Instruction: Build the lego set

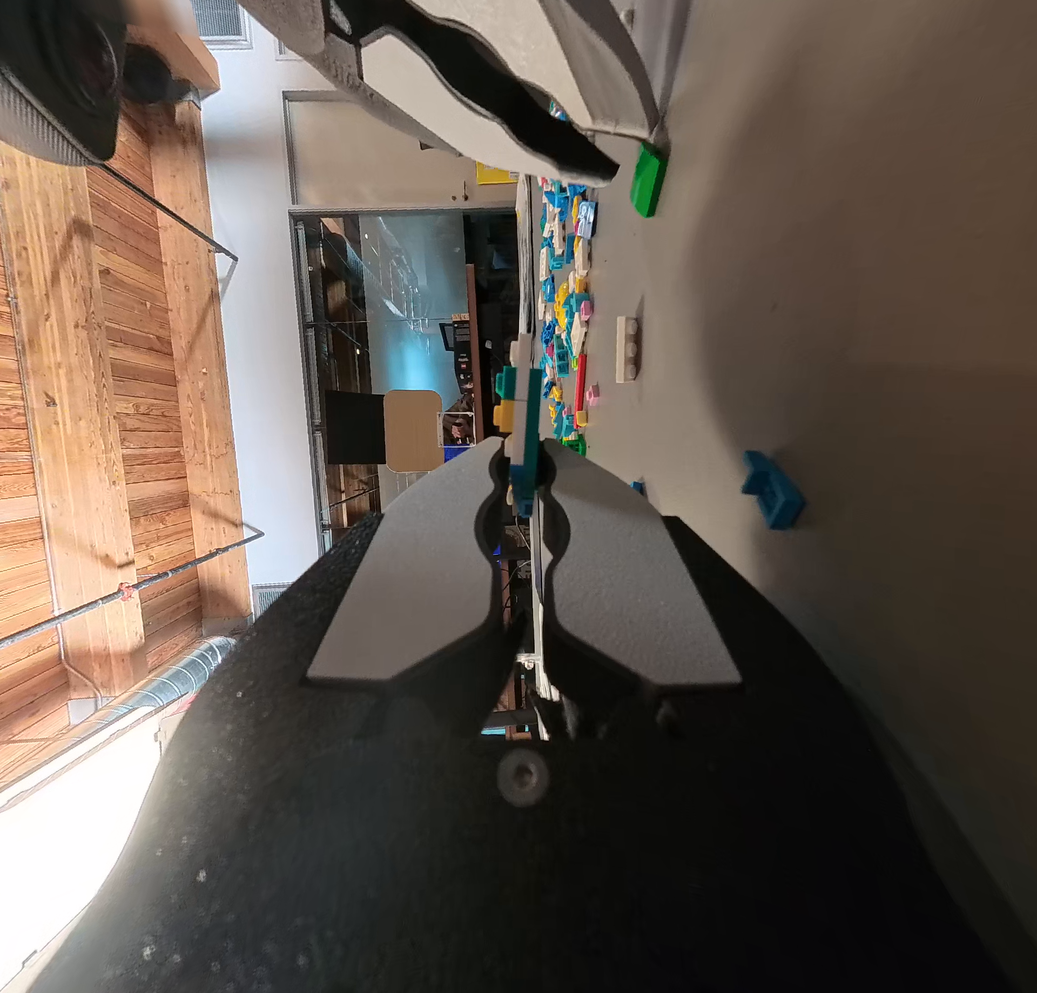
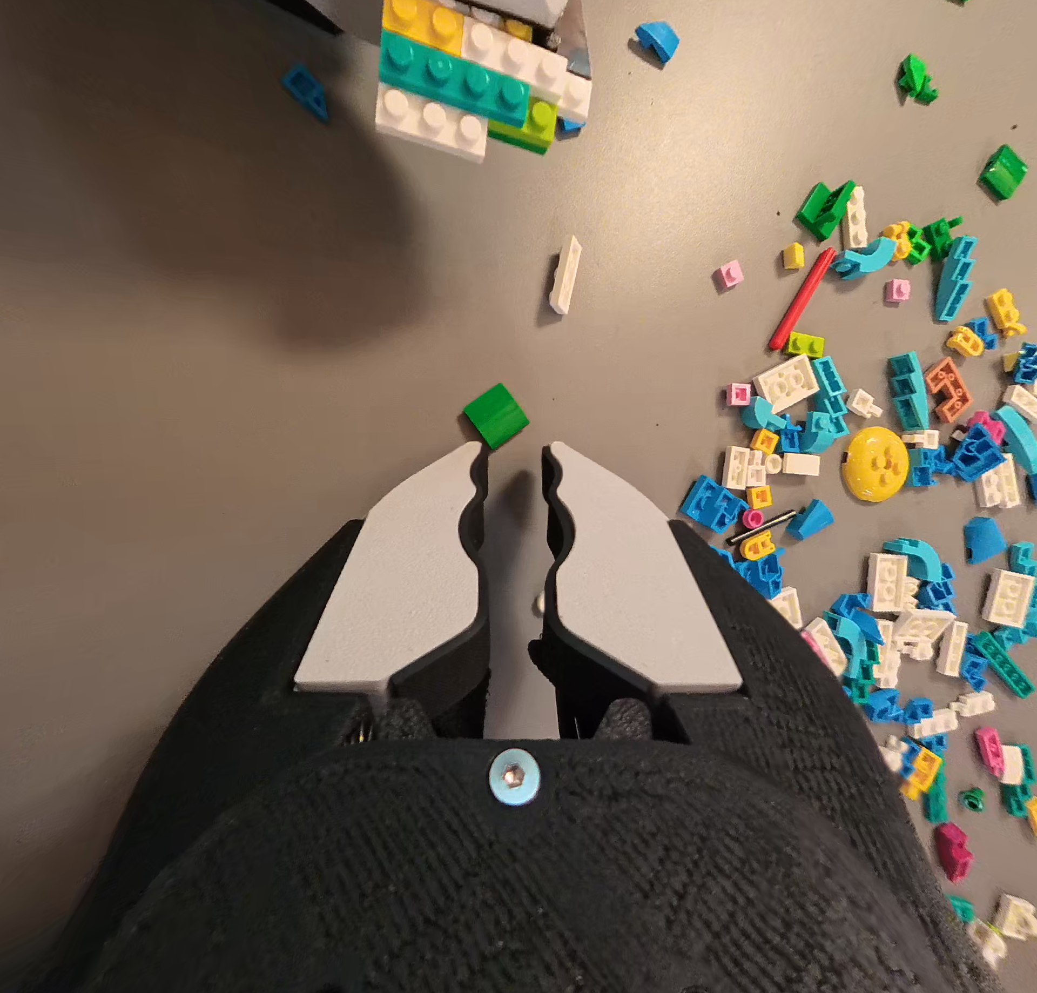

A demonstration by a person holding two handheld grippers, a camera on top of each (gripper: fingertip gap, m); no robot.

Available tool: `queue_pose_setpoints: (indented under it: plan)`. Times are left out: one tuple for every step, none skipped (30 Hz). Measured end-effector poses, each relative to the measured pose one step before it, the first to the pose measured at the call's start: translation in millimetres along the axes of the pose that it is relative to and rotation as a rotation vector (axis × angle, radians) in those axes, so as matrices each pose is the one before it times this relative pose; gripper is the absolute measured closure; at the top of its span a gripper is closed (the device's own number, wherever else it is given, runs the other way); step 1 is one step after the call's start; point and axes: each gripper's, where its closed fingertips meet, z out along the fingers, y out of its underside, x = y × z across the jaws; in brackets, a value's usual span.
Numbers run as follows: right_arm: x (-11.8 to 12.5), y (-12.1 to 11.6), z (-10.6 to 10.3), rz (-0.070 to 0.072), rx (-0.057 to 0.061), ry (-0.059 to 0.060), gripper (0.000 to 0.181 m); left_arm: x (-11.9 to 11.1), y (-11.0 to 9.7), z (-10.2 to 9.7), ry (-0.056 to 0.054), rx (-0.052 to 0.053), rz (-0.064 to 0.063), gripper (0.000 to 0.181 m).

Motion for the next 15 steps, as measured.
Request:
queue_pose_setpoints:
  plan:
    - [1.19,-0.11,0.12,-0.0033,-0.0004,0.0093,0.165,0.13,0.09,0.06,0.0007,-0.0006,0.0006,0.173]
    - [0.81,-0.03,0.09,-0.0027,-0.0007,0.006,0.165,0.03,0.04,0.08,0.0004,-0.0002,0.0001,0.173]
    - [0.01,0.1,-0.09,-0.0008,0.0003,0.0002,0.165,0.09,-0.04,0.03,0.0001,0.0003,0.0004,0.173]
    - [-0.85,0.05,-0.02,0.0023,0.0014,-0.0061,0.165,-0.01,0.04,-0.02,0.0,-0.0003,0.0001,0.173]
    - [-1.16,-0.06,0.04,0.0051,0.0021,-0.0104,0.165,0.04,0.02,0.1,0.0002,0.0,-0.0002,0.173]
    - [-1.3,-0.08,0.05,0.0062,0.0031,-0.0113,0.165,0.07,0.05,0.08,0.0007,-0.0003,0.0001,0.173]
    - [-1.15,-0.31,0.02,0.0043,0.0038,-0.01,0.165,0.06,0.01,0.0,0.0,-0.0001,0.0007,0.173]
    - [-1.04,-0.36,0.1,0.0022,0.0036,-0.008,0.165,-0.05,-0.08,-0.07,-0.0004,0.0005,0.0001,0.173]
    - [-1.17,-0.44,0.12,0.0016,0.0029,-0.0083,0.165,0.02,-0.01,0.11,0.0002,0.0002,0.0,0.173]
    - [-1.6,-0.5,0.15,0.0021,0.0025,-0.0109,0.165,0.16,0.07,0.08,0.0006,-0.0004,0.0002,0.173]
    - [-1.94,-0.77,0.18,0.0027,0.0033,-0.0129,0.165,0.05,0.08,0.06,0.0006,-0.0005,0.0003,0.173]
    - [-1.71,-0.68,0.27,0.0031,0.0033,-0.0115,0.165,-0.06,-0.06,0.03,-0.0003,0.0005,0.0003,0.173]
    - [-1.65,-0.6,0.48,0.0041,0.0025,-0.0109,0.168,-0.06,-0.11,-0.04,-0.0009,0.0007,0.0006,0.174]
    - [-2.4,-0.66,0.51,0.0051,0.0032,-0.0169,0.17,0.0,0.02,-0.01,0.0001,-0.0002,0.0001,0.174]
    - [-4.31,-1.18,0.23,0.0065,0.0077,-0.0298,0.172,0.11,0.02,0.1,0.0008,0.0,-0.0002,0.173]
